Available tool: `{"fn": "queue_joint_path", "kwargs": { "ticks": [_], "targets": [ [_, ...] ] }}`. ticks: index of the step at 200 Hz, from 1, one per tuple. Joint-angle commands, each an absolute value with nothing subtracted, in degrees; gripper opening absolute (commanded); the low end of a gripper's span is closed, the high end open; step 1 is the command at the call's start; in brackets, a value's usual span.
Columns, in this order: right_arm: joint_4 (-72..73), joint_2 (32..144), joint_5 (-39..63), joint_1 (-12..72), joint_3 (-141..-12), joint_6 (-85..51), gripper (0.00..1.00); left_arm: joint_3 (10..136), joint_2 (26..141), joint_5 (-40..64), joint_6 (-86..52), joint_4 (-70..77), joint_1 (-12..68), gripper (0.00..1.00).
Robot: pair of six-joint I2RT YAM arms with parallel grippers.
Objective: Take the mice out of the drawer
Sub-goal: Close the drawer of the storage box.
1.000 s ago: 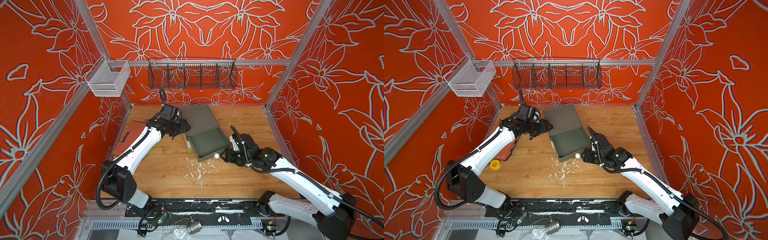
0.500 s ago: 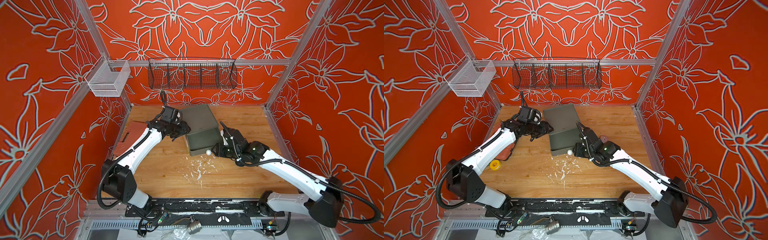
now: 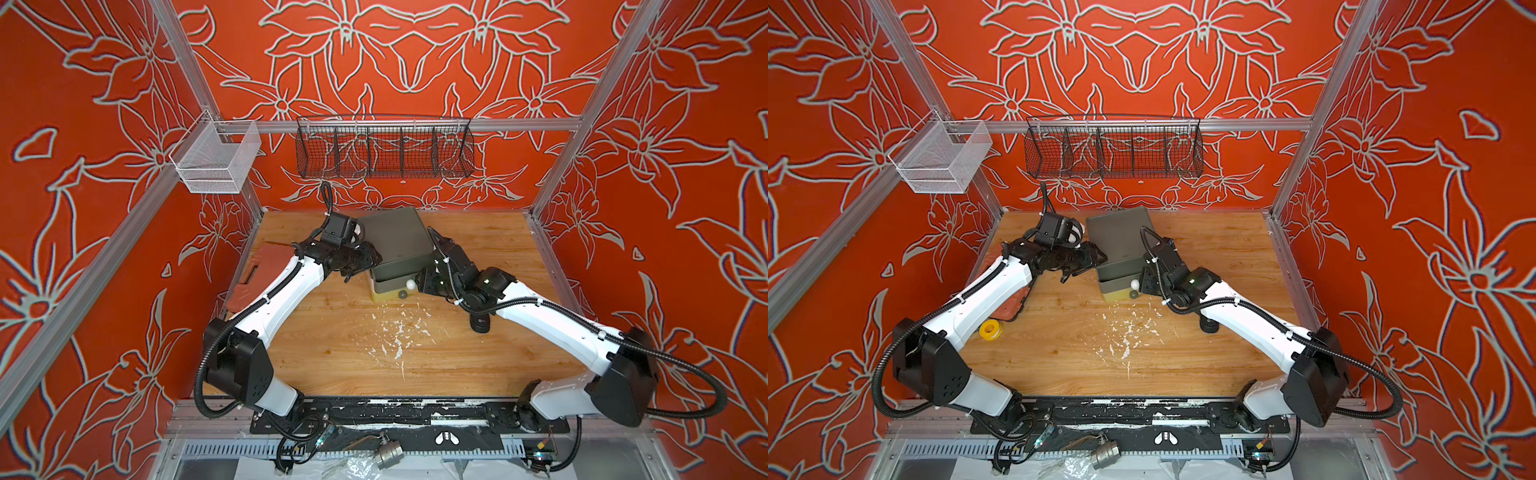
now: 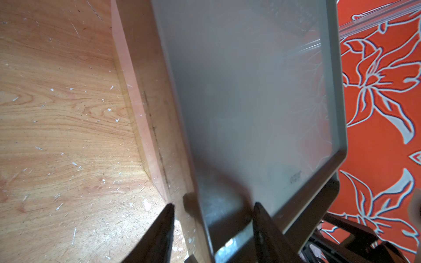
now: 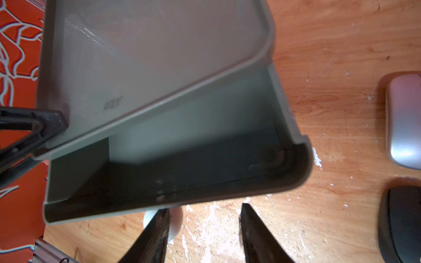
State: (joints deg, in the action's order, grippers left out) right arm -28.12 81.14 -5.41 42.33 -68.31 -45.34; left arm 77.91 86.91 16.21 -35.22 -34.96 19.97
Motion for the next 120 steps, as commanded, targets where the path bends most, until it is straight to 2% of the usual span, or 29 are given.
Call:
{"fn": "queue_joint_path", "kwargs": {
  "ticks": [1,68,120],
  "targets": [
    [-25.8,83.6,-8.1,41.5,-71.8,-45.0,0.52,77.2,87.0,16.1,-35.4,-36.5,19.9,0.52],
    [-21.2,88.2,-6.2,39.3,-74.4,-43.0,0.53,76.2,86.3,16.2,-35.5,-36.5,20.1,0.5],
    [-19.7,86.9,-3.5,38.9,-73.2,-41.6,0.57,76.2,85.0,15.8,-35.8,-36.2,20.2,0.5]
  ]
}}
